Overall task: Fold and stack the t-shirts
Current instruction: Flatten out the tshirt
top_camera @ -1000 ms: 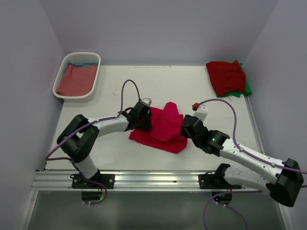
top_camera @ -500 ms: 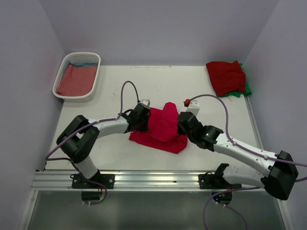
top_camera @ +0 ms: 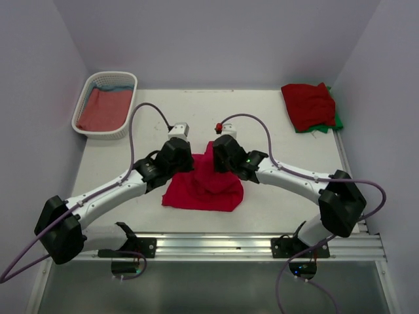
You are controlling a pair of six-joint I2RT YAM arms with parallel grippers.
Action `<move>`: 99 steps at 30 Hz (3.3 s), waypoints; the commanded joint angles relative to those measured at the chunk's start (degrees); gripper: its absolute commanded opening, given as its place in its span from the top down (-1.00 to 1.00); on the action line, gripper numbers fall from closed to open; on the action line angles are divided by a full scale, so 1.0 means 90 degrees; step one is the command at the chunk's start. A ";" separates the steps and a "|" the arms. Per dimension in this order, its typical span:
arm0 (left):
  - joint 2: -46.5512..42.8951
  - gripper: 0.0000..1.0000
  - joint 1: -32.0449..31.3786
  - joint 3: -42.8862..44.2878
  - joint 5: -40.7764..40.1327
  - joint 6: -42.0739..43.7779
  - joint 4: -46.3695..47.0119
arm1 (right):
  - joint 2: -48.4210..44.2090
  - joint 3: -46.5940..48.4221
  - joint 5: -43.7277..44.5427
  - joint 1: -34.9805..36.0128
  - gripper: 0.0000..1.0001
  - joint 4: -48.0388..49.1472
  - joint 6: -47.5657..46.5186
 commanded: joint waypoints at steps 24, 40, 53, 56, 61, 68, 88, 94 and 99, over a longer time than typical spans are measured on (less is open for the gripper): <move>-0.1006 1.00 -0.0014 -0.0292 -0.0354 -0.0372 -0.0182 | 0.2665 0.0624 -0.1292 0.0121 1.00 0.0923 -0.0029; -0.1318 1.00 0.0005 -0.0263 -0.0891 -0.0314 -0.0718 | -0.1551 -0.0812 0.2594 -0.0318 1.00 -0.1680 0.0926; -0.1514 1.00 0.0073 0.0040 -0.1127 -0.0167 -0.1109 | -0.2530 -0.1076 0.2433 -0.0973 -0.98 -0.2185 0.0725; -0.1514 1.00 0.0083 0.0050 -0.1097 -0.0196 -0.1129 | -0.2396 -0.1144 0.1319 -0.0973 -0.98 -0.1354 0.0256; -0.1514 1.00 0.0074 0.0030 -0.1019 -0.0226 -0.1100 | -0.1293 -0.0824 0.0051 -0.0973 -0.90 -0.0349 -0.0165; -0.1563 1.00 0.0083 -0.0038 -0.0980 -0.0304 -0.1090 | 0.0660 0.0133 -0.0937 -0.0953 -0.44 0.0171 -0.0409; -0.1778 1.00 0.0093 -0.0155 -0.1224 -0.0285 -0.1197 | 0.0567 -0.0030 0.0690 -0.0923 1.00 -0.0843 0.0030; -0.1817 1.00 0.0112 -0.0097 -0.1263 -0.0246 -0.1305 | -0.1033 -0.0684 0.2097 -0.1907 1.00 -0.1741 0.0011; -0.1943 1.00 0.0132 0.0059 -0.1526 -0.0187 -0.1656 | -0.1817 -0.0920 0.3375 -0.2564 0.78 -0.2765 0.0322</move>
